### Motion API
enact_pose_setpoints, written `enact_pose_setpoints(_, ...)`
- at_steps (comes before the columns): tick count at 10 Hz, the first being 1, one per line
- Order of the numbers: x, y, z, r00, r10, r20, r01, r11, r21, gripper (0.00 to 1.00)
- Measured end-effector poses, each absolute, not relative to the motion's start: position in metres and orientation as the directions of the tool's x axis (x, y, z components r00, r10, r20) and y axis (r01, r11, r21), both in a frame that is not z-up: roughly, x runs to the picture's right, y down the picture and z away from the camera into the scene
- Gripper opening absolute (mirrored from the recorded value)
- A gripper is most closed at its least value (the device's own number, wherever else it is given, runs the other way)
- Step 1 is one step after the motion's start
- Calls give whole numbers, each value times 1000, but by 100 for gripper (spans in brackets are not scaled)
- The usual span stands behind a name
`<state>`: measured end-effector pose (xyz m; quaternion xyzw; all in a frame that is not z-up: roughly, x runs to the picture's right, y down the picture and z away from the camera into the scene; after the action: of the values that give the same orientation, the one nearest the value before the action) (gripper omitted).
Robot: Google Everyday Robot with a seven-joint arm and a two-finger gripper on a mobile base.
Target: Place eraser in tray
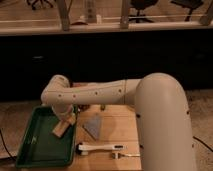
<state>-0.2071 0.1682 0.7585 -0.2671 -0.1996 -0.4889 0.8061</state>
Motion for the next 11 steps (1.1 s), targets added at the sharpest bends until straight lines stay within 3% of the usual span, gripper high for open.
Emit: enact_pose_setpoints(11, -219, 184, 760, 324, -691, 646, 945, 274, -180, 1)
